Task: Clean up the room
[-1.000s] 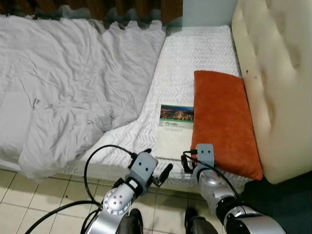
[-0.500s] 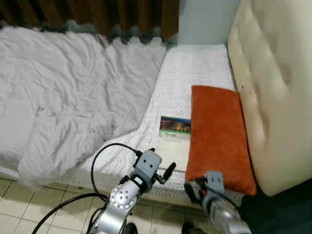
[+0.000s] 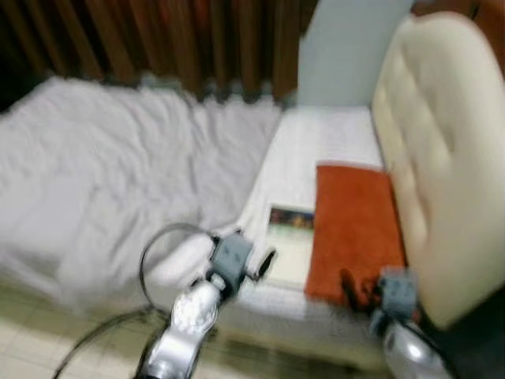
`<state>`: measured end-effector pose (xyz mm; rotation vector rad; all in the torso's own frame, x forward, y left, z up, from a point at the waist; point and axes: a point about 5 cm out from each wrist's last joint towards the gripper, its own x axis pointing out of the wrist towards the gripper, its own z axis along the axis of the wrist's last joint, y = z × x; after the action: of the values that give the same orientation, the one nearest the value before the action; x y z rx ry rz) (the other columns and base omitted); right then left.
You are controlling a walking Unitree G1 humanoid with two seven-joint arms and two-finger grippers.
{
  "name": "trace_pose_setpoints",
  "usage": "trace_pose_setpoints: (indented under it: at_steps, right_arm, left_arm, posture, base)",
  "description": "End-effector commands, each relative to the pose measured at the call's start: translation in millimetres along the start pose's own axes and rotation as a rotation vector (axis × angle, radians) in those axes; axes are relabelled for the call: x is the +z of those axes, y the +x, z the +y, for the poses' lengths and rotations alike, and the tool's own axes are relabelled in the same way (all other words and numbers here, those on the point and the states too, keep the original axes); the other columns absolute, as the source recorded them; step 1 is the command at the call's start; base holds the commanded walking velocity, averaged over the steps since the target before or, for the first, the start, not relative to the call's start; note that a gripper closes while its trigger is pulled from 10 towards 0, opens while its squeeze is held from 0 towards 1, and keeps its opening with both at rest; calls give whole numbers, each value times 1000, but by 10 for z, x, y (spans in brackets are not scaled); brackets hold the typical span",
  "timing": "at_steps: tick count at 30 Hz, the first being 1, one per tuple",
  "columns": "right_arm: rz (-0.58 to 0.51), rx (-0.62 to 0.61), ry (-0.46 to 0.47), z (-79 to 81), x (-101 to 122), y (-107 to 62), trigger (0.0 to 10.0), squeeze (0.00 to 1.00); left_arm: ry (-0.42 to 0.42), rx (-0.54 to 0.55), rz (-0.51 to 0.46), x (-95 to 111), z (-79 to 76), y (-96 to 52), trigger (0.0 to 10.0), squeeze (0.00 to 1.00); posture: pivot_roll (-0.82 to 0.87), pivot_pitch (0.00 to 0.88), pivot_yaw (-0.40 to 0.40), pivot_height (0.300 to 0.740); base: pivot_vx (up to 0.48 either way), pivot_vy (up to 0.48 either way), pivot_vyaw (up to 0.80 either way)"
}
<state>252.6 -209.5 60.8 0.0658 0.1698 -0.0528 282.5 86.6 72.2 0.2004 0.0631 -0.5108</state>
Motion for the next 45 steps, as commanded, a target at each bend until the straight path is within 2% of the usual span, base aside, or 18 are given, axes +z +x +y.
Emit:
trace_pose_setpoints:
  at_steps: [1,2,3,5,9,12,13,14,19,23,30,41,45]
  right_arm:
    - [-53,-43,1,-75,27,-107,10000,1000]
    - [-71,-98,-5,-164,20,-163,10000,1000]
    - [-71,-98,-5,-164,20,-163,10000,1000]
    - [-78,-140,-4,-204,12,-174,10000,1000]
    - [-111,-156,-21,-142,41,-152,10000,1000]
    - [-82,-125,-27,-53,8,-129,10000,1000]
    - [-81,-120,-30,-36,7,-123,10000,302]
    - [-92,-109,-28,-19,22,-113,10000,0]
    - [-130,-95,-37,5,76,-96,10000,0]
    - [-116,-116,-85,-16,105,6,10000,0]
    - [-102,-84,-76,22,112,97,10000,0]
    - [-81,-52,-72,85,93,195,10000,0]
    - [-61,-35,-75,96,66,211,10000,0]
  left_arm:
    - [-23,63,-12,62,130,-13,10000,0]
    - [-101,142,-6,59,251,-44,10000,0]
    - [-101,142,-6,59,251,-44,10000,0]
    - [-154,195,-7,65,323,-32,10000,0]
    - [-151,205,-6,71,330,23,10000,0]
    - [-105,169,-17,92,313,38,10000,0]
    - [-112,162,-20,95,316,46,10000,0]
    - [-121,155,-19,91,317,57,10000,0]
    - [-149,163,-13,67,325,63,10000,0]
    - [-168,177,18,20,304,30,10000,0]
    - [-174,180,0,62,353,52,10000,0]
    - [-182,228,31,13,387,24,10000,0]
    - [-184,233,38,1,347,37,10000,0]
  posture:
    - [-138,44,48,740]
    - [-132,41,55,740]
    - [-132,41,55,740]
    - [-129,42,61,740]
    - [-128,44,68,740]
    - [-123,52,72,740]
    - [-124,56,73,740]
    - [-124,56,73,740]
    - [-133,65,72,740]
    - [-114,71,68,740]
    - [-97,72,58,740]
    - [-73,71,44,740]
    - [-71,73,43,740]
  base:
    - [0,0,0]
    - [0,0,0]
    - [0,0,0]
    - [0,0,0]
    - [0,0,0]
    - [0,0,0]
    - [0,0,0]
    - [0,0,0]
    - [0,401,0]
    - [0,440,0]
    - [0,464,0]
    - [0,480,0]
    - [0,480,-509]
